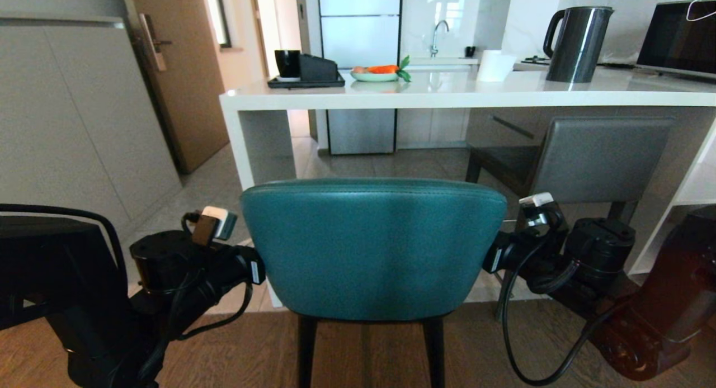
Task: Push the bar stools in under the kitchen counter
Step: Pull the blue chair out from under the dining table
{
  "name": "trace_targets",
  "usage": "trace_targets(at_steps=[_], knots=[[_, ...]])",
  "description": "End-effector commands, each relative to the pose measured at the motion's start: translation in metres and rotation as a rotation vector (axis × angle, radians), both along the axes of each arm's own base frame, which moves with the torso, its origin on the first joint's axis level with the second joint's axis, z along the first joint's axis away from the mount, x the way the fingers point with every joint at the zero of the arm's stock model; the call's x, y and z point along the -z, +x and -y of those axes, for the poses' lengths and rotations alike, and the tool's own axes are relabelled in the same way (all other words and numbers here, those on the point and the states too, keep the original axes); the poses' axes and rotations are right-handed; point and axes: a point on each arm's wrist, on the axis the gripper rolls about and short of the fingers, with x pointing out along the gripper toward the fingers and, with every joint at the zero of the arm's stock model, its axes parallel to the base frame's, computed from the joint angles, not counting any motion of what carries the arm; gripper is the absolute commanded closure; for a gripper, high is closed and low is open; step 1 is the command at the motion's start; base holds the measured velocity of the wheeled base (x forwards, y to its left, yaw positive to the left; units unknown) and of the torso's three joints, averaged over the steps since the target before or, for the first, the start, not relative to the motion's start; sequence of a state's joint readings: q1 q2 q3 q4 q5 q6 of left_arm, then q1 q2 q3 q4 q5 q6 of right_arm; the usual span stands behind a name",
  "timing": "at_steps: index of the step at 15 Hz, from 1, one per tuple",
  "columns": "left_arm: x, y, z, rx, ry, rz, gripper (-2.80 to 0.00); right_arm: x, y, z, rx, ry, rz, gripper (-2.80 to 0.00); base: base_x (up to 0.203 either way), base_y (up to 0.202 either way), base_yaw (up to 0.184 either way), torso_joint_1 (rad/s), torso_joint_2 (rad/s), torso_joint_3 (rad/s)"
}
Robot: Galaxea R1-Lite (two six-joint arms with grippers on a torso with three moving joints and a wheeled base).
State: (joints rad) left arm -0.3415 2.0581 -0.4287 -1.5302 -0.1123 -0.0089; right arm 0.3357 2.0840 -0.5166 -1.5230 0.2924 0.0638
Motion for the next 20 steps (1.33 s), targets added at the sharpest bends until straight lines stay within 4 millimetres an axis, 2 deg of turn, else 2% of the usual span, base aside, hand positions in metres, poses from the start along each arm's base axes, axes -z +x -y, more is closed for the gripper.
trace_targets(at_steps=[1, 3, 5, 13, 15, 17, 20], knots=[[0.000, -0.005, -0.005, -0.005, 0.004, -0.013, 0.00, 0.001, -0.004, -0.014, -0.045, 0.000, 0.004, 0.00, 0.000, 0.000, 0.000, 0.000, 0.00, 0.000], [0.000, -0.011, -0.012, -0.022, 0.008, -0.025, 0.00, 0.000, -0.009, -0.026, -0.078, 0.002, 0.007, 0.00, 0.000, 0.000, 0.000, 0.000, 0.00, 0.000], [0.000, -0.010, -0.023, -0.050, 0.008, -0.032, 0.00, -0.001, -0.010, -0.034, -0.040, 0.004, 0.015, 0.00, 0.000, 0.000, 0.000, 0.000, 0.00, 0.000], [-0.002, -0.004, -0.032, -0.089, 0.005, -0.018, 0.00, -0.010, -0.012, -0.028, -0.014, 0.038, 0.020, 0.00, 0.000, 0.000, 0.000, 0.000, 0.00, 0.000], [-0.002, -0.003, -0.039, -0.115, 0.003, -0.020, 0.00, -0.016, -0.010, -0.021, 0.009, 0.046, 0.037, 0.00, 0.000, 0.000, 0.000, 0.000, 0.00, 0.000], [-0.002, -0.005, -0.056, -0.164, 0.003, -0.028, 0.00, -0.022, -0.007, -0.004, 0.056, 0.052, 0.049, 0.00, 0.000, 0.000, 0.000, 0.000, 0.00, 0.000], [-0.018, -0.011, -0.083, -0.146, -0.021, 0.017, 0.00, -0.032, -0.014, 0.014, 0.096, 0.064, 0.064, 0.00, 0.000, 0.000, 0.000, 0.000, 0.00, 0.000]])
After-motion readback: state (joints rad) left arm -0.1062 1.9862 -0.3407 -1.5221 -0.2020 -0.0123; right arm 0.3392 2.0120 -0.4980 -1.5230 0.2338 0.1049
